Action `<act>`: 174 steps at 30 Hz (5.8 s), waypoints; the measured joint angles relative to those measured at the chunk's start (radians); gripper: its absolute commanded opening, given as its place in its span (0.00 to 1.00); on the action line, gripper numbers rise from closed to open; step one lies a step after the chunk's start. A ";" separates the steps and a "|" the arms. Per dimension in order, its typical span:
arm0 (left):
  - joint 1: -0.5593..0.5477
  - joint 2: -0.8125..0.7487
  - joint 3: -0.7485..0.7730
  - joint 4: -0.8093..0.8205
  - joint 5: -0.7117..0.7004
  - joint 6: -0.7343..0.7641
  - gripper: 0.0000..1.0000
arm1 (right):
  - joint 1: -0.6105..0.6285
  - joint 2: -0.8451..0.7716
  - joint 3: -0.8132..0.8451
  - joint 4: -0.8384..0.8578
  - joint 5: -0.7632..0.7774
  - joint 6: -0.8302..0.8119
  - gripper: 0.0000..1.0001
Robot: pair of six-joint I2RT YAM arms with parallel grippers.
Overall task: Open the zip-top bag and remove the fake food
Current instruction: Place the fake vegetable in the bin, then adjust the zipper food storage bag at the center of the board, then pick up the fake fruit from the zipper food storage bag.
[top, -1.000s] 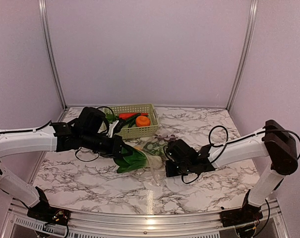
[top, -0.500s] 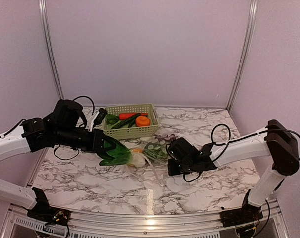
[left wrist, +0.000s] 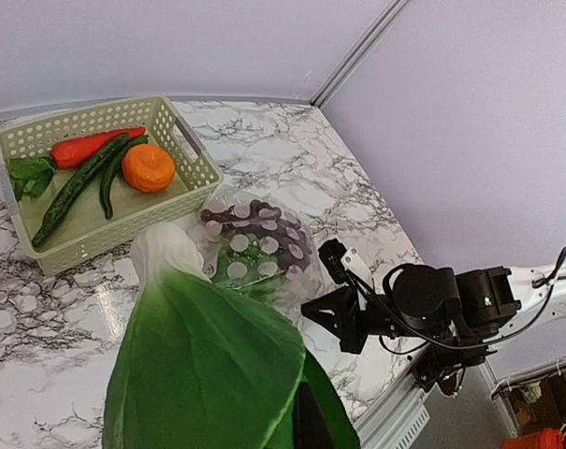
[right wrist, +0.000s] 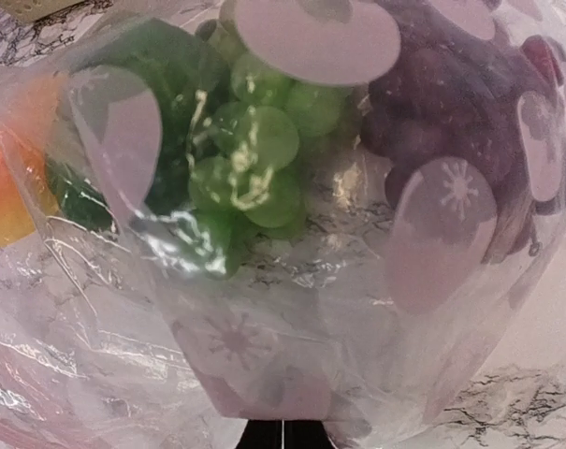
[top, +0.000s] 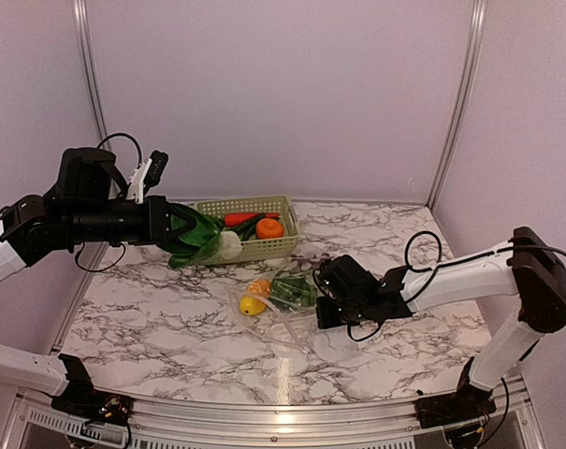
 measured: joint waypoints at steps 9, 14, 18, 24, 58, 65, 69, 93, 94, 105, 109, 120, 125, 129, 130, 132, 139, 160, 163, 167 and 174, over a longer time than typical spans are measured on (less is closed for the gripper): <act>0.127 0.146 0.116 0.074 0.002 0.021 0.00 | -0.002 -0.061 0.001 -0.013 -0.012 -0.023 0.36; 0.196 0.308 0.211 0.133 0.071 0.048 0.00 | -0.002 -0.112 0.001 -0.019 -0.015 -0.031 0.55; 0.237 0.433 0.265 0.214 0.123 0.049 0.00 | -0.002 -0.153 0.002 -0.026 -0.012 -0.040 0.67; 0.285 0.663 0.363 0.370 0.224 0.021 0.00 | -0.003 -0.204 0.025 -0.053 0.005 -0.056 0.72; 0.489 0.948 0.608 0.356 0.294 0.058 0.58 | 0.002 -0.345 0.013 -0.163 0.031 -0.147 0.80; 0.480 0.812 0.466 0.356 0.232 0.066 0.57 | 0.080 -0.230 0.085 -0.151 0.027 -0.248 0.73; 0.449 0.725 0.330 0.360 0.195 0.044 0.57 | 0.133 -0.142 0.152 -0.129 0.026 -0.298 0.68; 0.272 0.111 -0.327 0.405 0.146 -0.110 0.53 | 0.285 0.282 0.493 -0.208 0.194 -0.315 0.05; 0.258 0.105 -0.342 0.412 0.151 -0.119 0.52 | 0.285 0.288 0.507 -0.215 0.196 -0.309 0.01; 0.122 0.032 -0.595 0.551 0.154 -0.247 0.40 | 0.280 0.397 0.692 -0.233 0.142 -0.286 0.00; 0.085 0.032 -0.656 0.608 0.139 -0.291 0.37 | 0.262 0.399 0.705 -0.225 0.077 -0.260 0.00; 0.069 0.116 -0.709 0.784 0.094 -0.382 0.28 | 0.218 0.400 0.731 -0.163 -0.047 -0.208 0.00; 0.067 0.168 -0.723 0.854 0.065 -0.409 0.27 | 0.218 0.401 0.772 -0.137 -0.089 -0.198 0.00; 0.067 0.207 -0.747 0.916 0.039 -0.432 0.29 | 0.217 0.401 0.775 -0.115 -0.116 -0.186 0.00; 0.067 0.221 -0.749 0.929 0.034 -0.437 0.29 | 0.214 0.401 0.775 -0.114 -0.122 -0.184 0.01; 0.067 0.259 -0.748 0.965 0.025 -0.443 0.30 | 0.214 0.401 0.774 -0.107 -0.133 -0.180 0.15; 0.066 0.387 -0.743 1.042 0.017 -0.447 0.40 | 0.206 0.382 0.725 -0.067 -0.150 -0.166 0.45; 0.027 0.544 -0.676 1.164 0.000 -0.436 0.53 | -0.026 0.475 0.738 -0.050 -0.204 -0.187 0.14; 0.021 0.552 -0.645 1.137 -0.016 -0.415 0.55 | -0.026 0.517 0.766 -0.075 -0.190 -0.198 0.11; 0.014 0.569 -0.606 1.086 -0.037 -0.383 0.57 | -0.021 0.535 0.770 -0.095 -0.165 -0.218 0.09; -0.014 0.631 -0.511 0.962 -0.084 -0.327 0.61 | 0.005 0.536 0.770 -0.112 -0.116 -0.241 0.04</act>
